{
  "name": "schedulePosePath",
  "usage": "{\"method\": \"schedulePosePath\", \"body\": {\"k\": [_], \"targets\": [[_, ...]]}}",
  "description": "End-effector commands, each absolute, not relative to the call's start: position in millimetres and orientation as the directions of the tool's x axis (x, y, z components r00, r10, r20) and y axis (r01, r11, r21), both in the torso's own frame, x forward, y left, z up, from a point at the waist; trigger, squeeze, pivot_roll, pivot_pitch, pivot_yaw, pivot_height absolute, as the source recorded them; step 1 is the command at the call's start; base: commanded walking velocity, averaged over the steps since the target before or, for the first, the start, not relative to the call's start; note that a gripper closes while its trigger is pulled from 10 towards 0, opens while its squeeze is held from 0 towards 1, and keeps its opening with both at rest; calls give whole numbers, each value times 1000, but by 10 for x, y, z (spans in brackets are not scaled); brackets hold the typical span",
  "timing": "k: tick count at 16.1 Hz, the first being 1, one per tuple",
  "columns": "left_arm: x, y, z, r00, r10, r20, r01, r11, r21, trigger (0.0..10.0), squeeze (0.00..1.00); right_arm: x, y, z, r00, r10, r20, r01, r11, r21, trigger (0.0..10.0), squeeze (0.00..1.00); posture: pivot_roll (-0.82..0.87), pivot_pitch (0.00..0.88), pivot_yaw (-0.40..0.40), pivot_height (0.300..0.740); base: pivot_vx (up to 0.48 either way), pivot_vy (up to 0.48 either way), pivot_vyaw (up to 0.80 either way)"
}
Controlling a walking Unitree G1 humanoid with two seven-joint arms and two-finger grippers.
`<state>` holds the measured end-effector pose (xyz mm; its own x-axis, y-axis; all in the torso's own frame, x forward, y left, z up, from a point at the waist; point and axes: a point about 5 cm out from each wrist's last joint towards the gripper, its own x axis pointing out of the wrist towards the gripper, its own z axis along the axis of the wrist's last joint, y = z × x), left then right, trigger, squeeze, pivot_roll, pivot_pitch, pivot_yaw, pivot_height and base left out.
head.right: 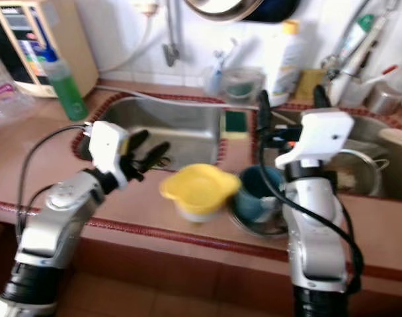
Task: Kitchen organization
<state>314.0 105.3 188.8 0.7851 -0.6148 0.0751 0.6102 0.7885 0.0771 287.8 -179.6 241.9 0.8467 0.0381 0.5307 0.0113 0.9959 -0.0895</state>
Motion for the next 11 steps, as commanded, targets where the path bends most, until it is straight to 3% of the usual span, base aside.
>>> {"method": "schedulePosePath", "body": {"k": [1, 3, 7, 11], "targets": [[3146, 1089, 1955, 786, -612, 86, 603, 790, 107, 10000, 0, 2858, -1775, 2470, 832, 45, 553, 3, 996, -85, 10000, 0, -175, 20, 28, 740, 0, -435, 0], [3141, 1092, 1963, 785, -613, 91, 604, 790, 106, 10000, 0, 2854, -1776, 2464, 832, 48, 553, 0, 996, -87, 10000, 0, -175, 16, 28, 740, 0, -351, 0], [3117, 1146, 1971, 775, -624, 100, 616, 782, 96, 10000, 0, 2813, -1780, 2357, 852, 59, 520, -14, 996, -91, 10000, 0, -178, 13, 25, 740, 0, 0, 0], [3045, 1288, 2084, 729, -679, 88, 659, 730, 178, 10000, 0, 2569, -1735, 2021, 907, 100, 409, -67, 993, -93, 10000, 0, -186, 35, 30, 740, 0, 0, 0]]}}
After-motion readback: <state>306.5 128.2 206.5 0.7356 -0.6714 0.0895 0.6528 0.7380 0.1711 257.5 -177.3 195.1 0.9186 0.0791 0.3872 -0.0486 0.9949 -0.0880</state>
